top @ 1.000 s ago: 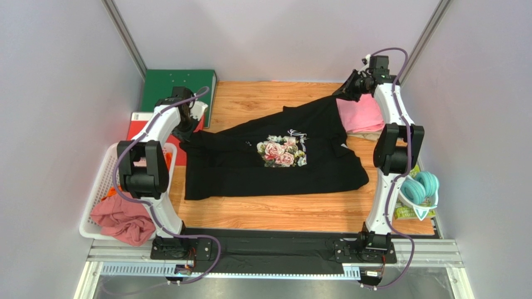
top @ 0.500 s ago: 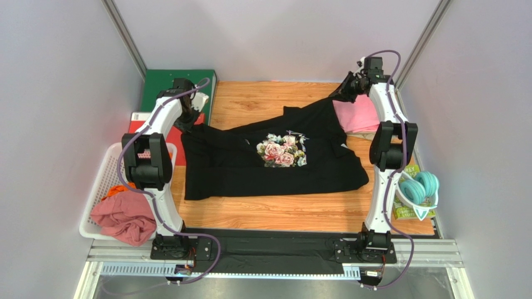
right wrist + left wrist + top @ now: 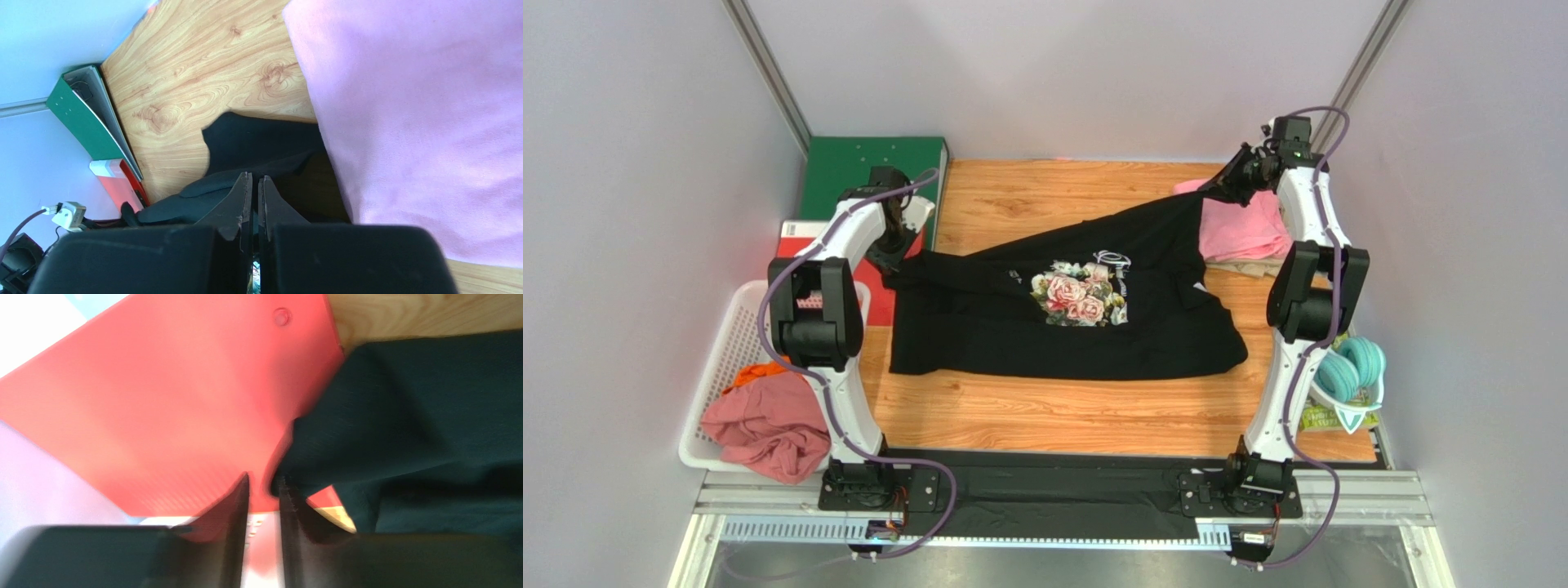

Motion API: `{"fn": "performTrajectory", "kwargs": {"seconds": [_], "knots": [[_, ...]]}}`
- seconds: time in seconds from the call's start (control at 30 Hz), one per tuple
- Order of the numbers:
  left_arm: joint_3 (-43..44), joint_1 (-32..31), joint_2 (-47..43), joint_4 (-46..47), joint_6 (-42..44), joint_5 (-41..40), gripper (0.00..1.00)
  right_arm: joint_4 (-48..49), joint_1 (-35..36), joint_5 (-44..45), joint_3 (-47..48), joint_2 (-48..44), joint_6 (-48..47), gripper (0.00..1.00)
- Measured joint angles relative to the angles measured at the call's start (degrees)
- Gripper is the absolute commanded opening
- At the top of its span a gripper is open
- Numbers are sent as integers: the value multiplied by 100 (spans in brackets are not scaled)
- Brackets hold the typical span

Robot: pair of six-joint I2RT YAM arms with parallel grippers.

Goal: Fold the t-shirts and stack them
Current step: Flatten out the tshirt

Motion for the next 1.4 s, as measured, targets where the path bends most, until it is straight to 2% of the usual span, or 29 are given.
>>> {"fn": "performTrajectory", "kwargs": {"seconds": [0.03, 0.1, 0.13, 0.23, 0.37, 0.5, 0.63, 0.77, 0.93, 0.97, 1.07, 1.1, 1.13, 1.2, 1.4], "knots": [[0, 0, 0, -11, 28, -37, 54, 15, -7, 0, 0, -11, 9, 0], [46, 15, 0, -17, 20, -90, 63, 92, -11, -2, 0, -26, 17, 0], [92, 26, 7, -31, -9, -87, 74, 129, -9, -2, -2, -28, 17, 0], [372, 28, 48, -101, -109, -44, 83, 173, 17, 0, -2, -26, 17, 0], [737, -63, 55, -179, -214, 72, 84, 210, 68, -2, -2, -26, 17, 0], [1038, -404, 125, -291, -356, 275, 80, 245, 129, -2, -2, -26, 17, 0], [1582, -763, 595, -516, -507, 575, 70, 258, 179, -2, -2, -26, 15, 0], [2212, -920, 1331, -774, -669, 839, 71, 267, 210, -2, -2, -26, 15, 0], [2426, -866, 1880, -1003, -874, 920, 69, 284, 214, -2, -2, -26, 13, 0], [2428, -857, 1926, -1045, -916, 933, 66, 286, 214, -2, -2, -26, 15, 0], [2455, -826, 1993, -1161, -1032, 964, 45, 293, 214, -2, -2, -26, 13, 0], [2461, -817, 1993, -1185, -1060, 999, 32, 295, 214, -2, -2, -26, 13, 0], [2476, -815, 1993, -1211, -1106, 1023, 28, 295, 214, -2, -2, -26, 15, 0], [2498, -815, 1993, -1237, -1169, 1115, 24, 295, 216, -2, -2, -26, 13, 0], [2500, -820, 1991, -1298, -1220, 1322, 25, 297, 225, -2, -2, -26, 13, 0]]}}
